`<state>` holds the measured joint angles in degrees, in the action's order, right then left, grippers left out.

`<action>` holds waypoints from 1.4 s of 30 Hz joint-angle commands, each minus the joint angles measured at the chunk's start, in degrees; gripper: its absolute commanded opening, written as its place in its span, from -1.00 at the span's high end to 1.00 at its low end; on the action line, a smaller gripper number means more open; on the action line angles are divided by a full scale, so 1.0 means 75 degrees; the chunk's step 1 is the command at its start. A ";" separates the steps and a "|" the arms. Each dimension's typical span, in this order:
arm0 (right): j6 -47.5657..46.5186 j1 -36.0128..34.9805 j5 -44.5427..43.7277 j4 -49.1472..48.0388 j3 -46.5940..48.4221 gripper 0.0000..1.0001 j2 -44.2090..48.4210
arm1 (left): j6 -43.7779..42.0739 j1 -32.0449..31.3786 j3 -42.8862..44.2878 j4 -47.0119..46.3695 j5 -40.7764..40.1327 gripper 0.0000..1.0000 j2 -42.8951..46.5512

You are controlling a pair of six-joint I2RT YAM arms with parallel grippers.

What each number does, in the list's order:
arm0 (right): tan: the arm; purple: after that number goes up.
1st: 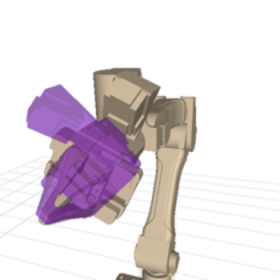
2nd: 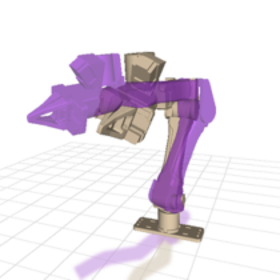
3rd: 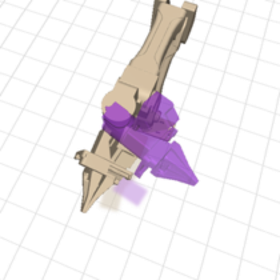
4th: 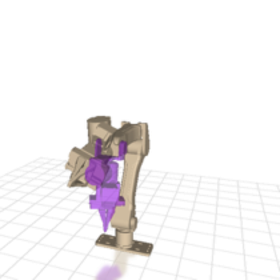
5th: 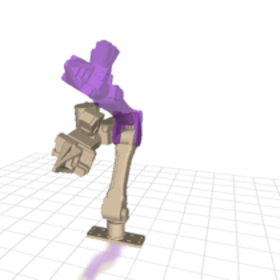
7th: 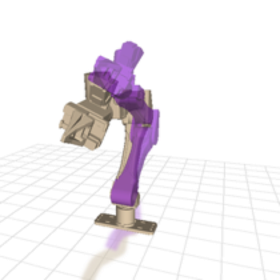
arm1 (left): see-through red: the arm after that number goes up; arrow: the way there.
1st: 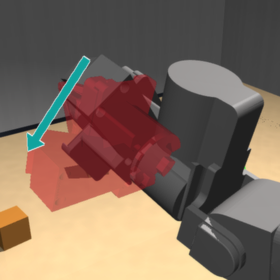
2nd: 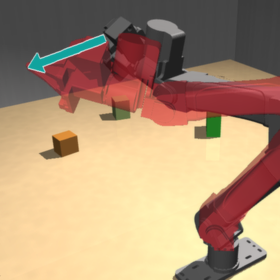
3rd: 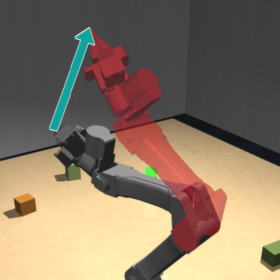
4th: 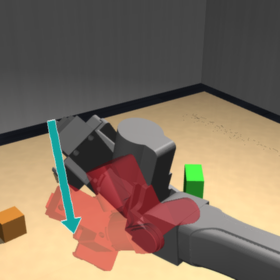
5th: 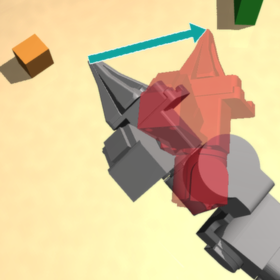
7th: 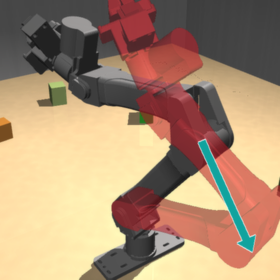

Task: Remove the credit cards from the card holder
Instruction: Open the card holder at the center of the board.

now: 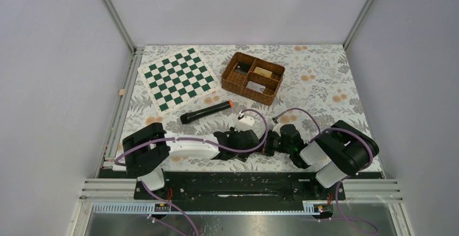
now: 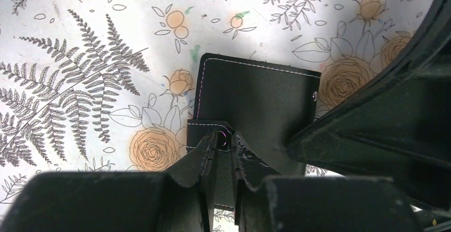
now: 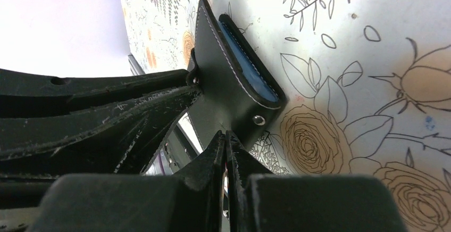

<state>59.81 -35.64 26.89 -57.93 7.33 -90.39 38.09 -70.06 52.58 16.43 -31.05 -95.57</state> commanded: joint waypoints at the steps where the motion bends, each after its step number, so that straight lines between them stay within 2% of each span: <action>1: -0.0543 0.0055 -0.0417 0.1384 -0.0275 0.85 -0.0338 | -0.0065 0.0541 -0.0457 0.1030 -0.0982 1.00 0.0230; 9: -0.0535 0.0059 -0.0415 0.1303 -0.0263 0.86 -0.0490 | -0.0121 0.0882 -0.0825 0.0344 0.0240 1.00 0.0892; 19: -0.0517 0.0066 -0.0387 0.1262 -0.0286 0.86 -0.0476 | -0.0017 0.1270 -0.1187 0.0201 0.0746 1.00 0.1527; 23: -0.0422 0.0077 -0.0309 0.1427 -0.0231 0.85 -0.0098 | 0.0240 0.1504 -0.1359 0.0076 0.1461 1.00 0.1796; 25: -0.0433 0.0080 -0.0358 0.1954 -0.0094 0.74 0.0480 | 0.0441 0.1513 -0.1449 -0.0025 0.1801 1.00 0.1872; 28: -0.0775 0.0077 -0.0697 0.3442 0.0253 0.54 0.1616 | 0.0847 0.1511 -0.1635 -0.0213 0.2314 1.00 0.1928; 32: -0.1399 0.0085 -0.1340 0.5981 0.0823 0.18 0.3353 | 0.1341 0.1514 -0.2021 -0.0622 0.2816 1.00 0.2081; 35: -0.1698 0.0037 -0.1868 0.7424 0.1210 -0.16 0.4351 | 0.1726 0.1507 -0.2282 -0.0923 0.3074 1.00 0.2289; 38: -0.1966 -0.0226 -0.2726 0.8725 0.1630 -0.44 0.4925 | 0.2074 0.1514 -0.2611 -0.1440 0.3423 1.00 0.2622; 42: -0.1975 -0.1207 -0.4209 0.9738 0.2188 -0.60 0.5011 | 0.2270 0.1513 -0.2741 -0.1540 0.3438 1.00 0.2922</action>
<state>47.44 -38.65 8.32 0.89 19.18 -53.25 51.57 -58.65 32.60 9.54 -8.25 -76.44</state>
